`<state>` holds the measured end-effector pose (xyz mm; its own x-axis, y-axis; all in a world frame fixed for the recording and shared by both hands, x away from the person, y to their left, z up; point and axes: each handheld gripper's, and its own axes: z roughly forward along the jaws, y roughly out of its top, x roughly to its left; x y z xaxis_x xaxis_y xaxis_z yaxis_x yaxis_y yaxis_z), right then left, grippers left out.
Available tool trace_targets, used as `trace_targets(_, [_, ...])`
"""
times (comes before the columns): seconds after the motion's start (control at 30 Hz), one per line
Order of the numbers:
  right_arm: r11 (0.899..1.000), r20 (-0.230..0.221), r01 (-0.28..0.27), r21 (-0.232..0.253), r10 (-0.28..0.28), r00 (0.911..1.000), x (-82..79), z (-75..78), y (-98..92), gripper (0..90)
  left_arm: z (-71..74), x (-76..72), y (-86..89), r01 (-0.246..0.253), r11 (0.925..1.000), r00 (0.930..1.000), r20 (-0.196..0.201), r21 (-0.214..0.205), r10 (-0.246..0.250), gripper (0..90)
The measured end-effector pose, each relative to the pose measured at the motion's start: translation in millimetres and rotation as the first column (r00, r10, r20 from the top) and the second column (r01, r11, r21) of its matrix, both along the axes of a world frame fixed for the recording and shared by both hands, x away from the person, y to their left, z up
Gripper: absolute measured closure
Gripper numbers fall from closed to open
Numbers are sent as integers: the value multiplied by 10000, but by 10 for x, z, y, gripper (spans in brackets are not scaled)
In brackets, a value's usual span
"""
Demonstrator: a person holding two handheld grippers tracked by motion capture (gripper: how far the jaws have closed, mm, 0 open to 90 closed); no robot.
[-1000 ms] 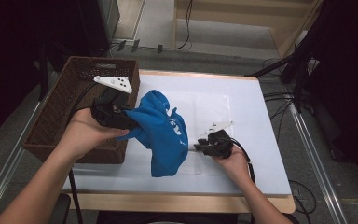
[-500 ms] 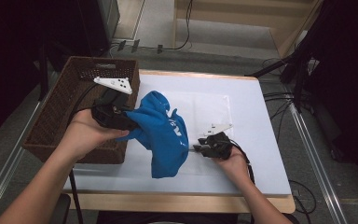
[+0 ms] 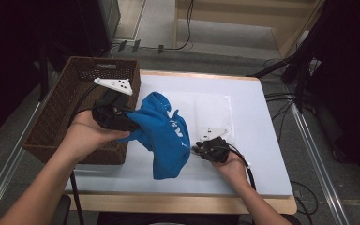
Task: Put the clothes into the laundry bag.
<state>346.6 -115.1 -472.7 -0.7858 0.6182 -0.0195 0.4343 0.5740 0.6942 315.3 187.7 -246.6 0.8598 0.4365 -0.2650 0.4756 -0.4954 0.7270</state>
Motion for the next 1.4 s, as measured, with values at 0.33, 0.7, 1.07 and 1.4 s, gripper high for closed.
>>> trace_targets(0.33, [9981,-770,331,526,-290,9966,40,75,-46,897,8,-21,8,88,9999,10000,4,-137,-88,747])
trace_targets(0.7, [9924,-1382,391,1164,-228,9901,94,144,-132,881,5,-32,-13,173,9997,9998,-38,-158,-174,746])
trace_targets(1.07, [9953,-1821,394,886,-227,9830,108,28,-153,800,-5,-38,4,171,9998,9998,-64,-85,-172,747])
trace_targets(1.4, [9929,-1956,496,1082,-277,9803,105,63,-195,888,-15,-40,-3,188,9998,9998,-99,-108,-189,746])
